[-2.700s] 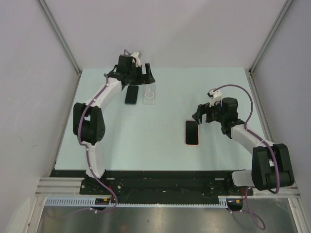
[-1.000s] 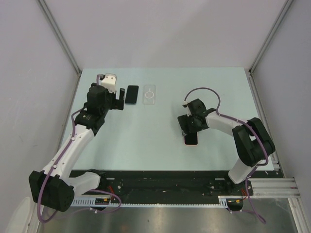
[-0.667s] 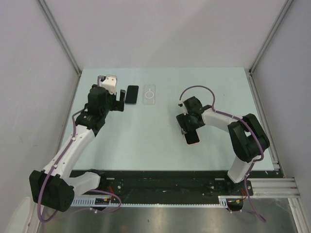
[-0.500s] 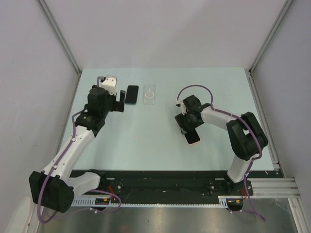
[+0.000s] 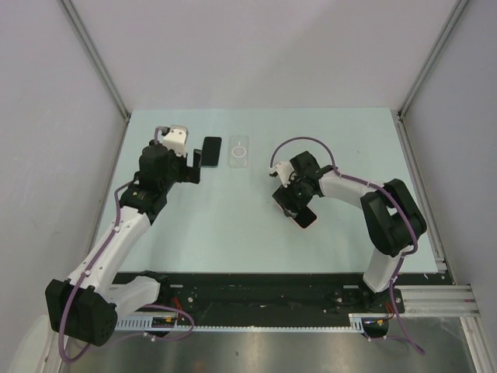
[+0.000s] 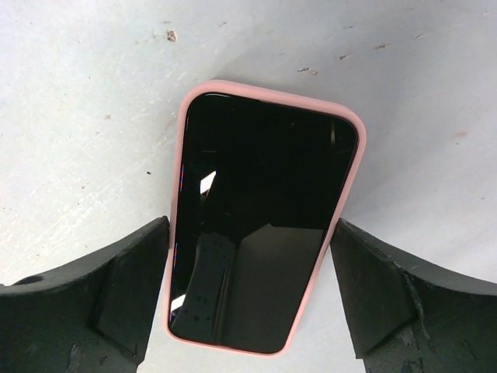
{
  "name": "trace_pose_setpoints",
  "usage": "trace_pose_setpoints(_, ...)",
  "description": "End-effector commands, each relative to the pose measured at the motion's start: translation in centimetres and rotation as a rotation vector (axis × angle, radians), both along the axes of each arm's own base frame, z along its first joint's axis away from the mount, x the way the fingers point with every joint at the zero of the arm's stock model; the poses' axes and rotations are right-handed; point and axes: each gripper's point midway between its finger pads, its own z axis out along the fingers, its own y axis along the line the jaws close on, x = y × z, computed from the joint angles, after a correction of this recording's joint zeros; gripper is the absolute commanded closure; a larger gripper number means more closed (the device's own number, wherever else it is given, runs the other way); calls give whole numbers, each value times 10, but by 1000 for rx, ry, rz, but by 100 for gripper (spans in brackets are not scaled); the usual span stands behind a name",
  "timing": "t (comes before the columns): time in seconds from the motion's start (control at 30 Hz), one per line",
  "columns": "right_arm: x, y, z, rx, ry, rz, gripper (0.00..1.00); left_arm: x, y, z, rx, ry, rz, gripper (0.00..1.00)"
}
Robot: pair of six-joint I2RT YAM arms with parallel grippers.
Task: Take the phone out of the phone case
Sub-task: Pick up the phone at the center of the board.
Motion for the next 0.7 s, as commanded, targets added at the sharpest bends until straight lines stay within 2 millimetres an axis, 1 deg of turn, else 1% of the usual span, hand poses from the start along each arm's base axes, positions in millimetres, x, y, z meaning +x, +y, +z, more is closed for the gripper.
trace_pose_setpoints(0.0, 18, 12, 19, 38, -66, 23, 12, 0, -3, 17, -30, -65, -20, 0)
trace_pose_setpoints(0.03, 13, 10, 16, 30, -41, 12, 11, 0, -2, 17, -28, -67, -19, 0)
trace_pose_setpoints(0.07, 12, 7, 15, 32, -25, -9, 9, 0, -3, 16, -30, -67, -19, 0)
trace_pose_setpoints(0.1, 10, 6, 11, 26, -7, -24, 6, 1, -2, 16, -30, -67, -18, 0)
trace_pose_setpoints(0.2, 5, 0, 6, 20, 35, -66, 2, 1, -3, 13, -32, -62, -20, 0)
trace_pose_setpoints(0.4, 3, -4, 8, 11, 52, -121, 2, 1, -3, 11, -27, -60, -17, 0)
trace_pose_setpoints(0.5, -4, -4, 8, -1, 68, -121, 3, 2, -2, 10, -27, -60, -12, 0)
trace_pose_setpoints(0.53, -10, -5, 6, -10, 85, -113, 4, 3, -2, 9, -26, -58, -11, 0)
trace_pose_setpoints(0.67, -19, -8, -6, -49, 113, -101, 4, 4, -2, 6, -28, -50, -8, 0)
